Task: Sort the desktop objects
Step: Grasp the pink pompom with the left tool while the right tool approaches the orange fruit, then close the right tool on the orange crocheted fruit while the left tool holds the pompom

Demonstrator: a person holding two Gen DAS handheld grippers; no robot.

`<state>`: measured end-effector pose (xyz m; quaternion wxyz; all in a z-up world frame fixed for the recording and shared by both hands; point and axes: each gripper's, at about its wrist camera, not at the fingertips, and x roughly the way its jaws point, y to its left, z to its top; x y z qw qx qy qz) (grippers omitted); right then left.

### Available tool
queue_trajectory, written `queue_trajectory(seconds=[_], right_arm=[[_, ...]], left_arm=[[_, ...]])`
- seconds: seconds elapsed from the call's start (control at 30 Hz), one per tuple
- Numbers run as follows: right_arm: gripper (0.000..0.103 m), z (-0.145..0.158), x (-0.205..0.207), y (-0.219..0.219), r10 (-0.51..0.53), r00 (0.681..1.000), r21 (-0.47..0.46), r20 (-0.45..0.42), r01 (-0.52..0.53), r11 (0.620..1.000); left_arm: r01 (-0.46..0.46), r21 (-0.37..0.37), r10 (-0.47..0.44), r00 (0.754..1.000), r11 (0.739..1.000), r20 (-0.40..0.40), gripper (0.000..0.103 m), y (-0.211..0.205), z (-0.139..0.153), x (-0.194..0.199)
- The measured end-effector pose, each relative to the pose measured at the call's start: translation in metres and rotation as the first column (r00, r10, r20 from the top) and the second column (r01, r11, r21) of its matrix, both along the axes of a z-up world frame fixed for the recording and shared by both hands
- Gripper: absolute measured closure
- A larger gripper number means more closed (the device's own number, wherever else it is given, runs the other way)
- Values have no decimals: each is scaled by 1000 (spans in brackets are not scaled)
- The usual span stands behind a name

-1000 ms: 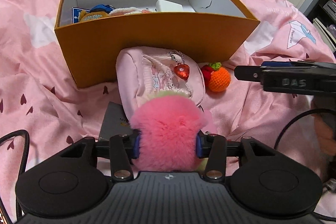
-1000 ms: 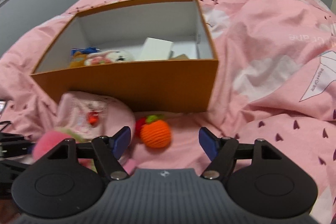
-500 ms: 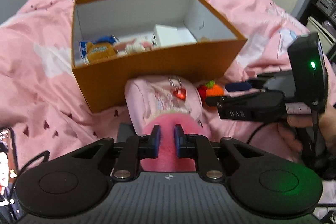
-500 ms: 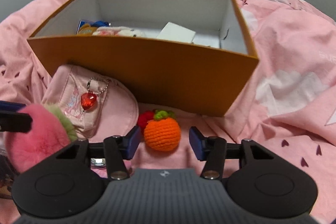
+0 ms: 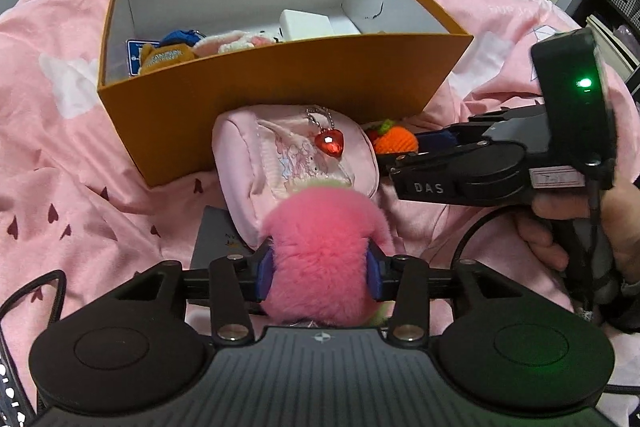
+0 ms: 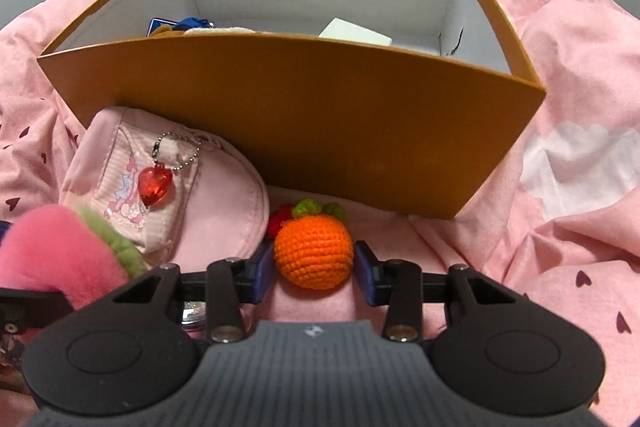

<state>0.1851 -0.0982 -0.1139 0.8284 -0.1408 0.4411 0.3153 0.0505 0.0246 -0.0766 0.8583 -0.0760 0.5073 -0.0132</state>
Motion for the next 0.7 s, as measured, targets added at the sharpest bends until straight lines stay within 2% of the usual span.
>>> queue_trajectory(seconds=[0.23, 0.5, 0.7], right_arm=[[58, 17, -16, -16, -47, 998, -38, 34, 48, 998], [58, 28, -30, -34, -88, 994, -34, 60, 90, 995], [58, 25, -33, -34, -84, 995, -38, 53, 86, 996]], left_arm=[[16, 51, -15, 1000, 999, -20, 51, -12, -5, 6], [81, 192, -74, 996, 978, -45, 50, -36, -16, 13], [75, 154, -67, 996, 985, -58, 50, -31, -26, 15]])
